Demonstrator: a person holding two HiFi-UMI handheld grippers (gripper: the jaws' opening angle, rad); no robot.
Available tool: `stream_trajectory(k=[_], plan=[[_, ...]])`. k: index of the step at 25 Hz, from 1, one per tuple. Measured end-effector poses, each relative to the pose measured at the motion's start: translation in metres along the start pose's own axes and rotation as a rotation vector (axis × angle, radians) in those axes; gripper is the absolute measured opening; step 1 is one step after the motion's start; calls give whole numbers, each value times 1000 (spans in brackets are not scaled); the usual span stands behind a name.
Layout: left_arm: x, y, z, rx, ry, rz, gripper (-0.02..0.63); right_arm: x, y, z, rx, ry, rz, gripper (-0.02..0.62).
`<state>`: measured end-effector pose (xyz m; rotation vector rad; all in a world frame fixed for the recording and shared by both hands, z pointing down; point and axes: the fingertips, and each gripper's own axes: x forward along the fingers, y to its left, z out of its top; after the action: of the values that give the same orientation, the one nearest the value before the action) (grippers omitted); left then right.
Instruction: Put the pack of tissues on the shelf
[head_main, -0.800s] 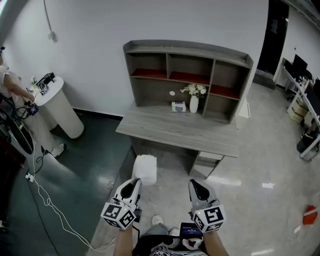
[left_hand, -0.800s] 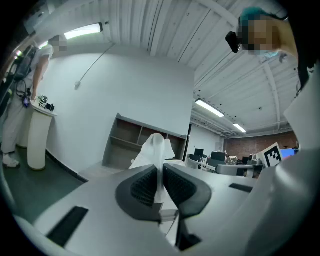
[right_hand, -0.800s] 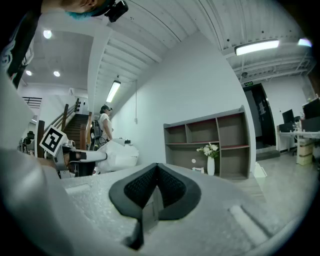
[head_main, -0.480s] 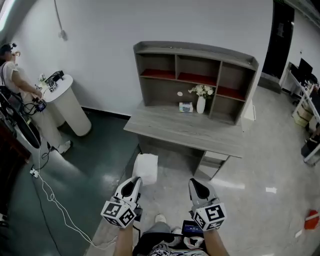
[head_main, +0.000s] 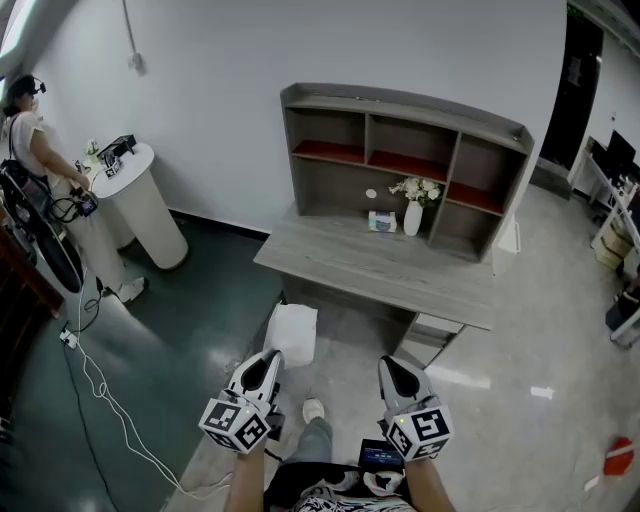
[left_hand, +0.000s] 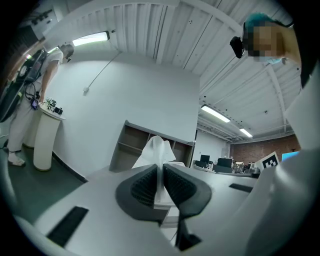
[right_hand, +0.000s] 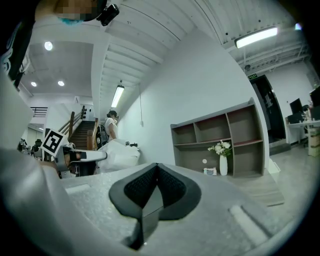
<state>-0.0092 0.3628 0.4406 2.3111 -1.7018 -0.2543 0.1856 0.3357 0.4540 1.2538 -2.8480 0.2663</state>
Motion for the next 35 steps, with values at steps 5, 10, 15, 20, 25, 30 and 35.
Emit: stream_trajectory(k=[5,10,15,20,25,30,35], plan=[[44,39,5,-20,5,-6,28,52,-21,1,19,0,-11,4],[134,87,10,-19,10,-51,28,135,-66,-3,22,4,-47,5],[234,151,37,-23,32,-114,28,251,-109,18,35,7,-99,5],[319,214,74,-17,42,-161,28,360,-134,40,29,14,-128,4],[379,264,98,-30,34,-204,28,428,-154,49,25,20,-171,3],[422,293,115,-55,23,-232,28,461,-172,50,25,36,-216,5],[456,303,118,-80,19,-265,27,476,-189,61,6,21,-258,5]])
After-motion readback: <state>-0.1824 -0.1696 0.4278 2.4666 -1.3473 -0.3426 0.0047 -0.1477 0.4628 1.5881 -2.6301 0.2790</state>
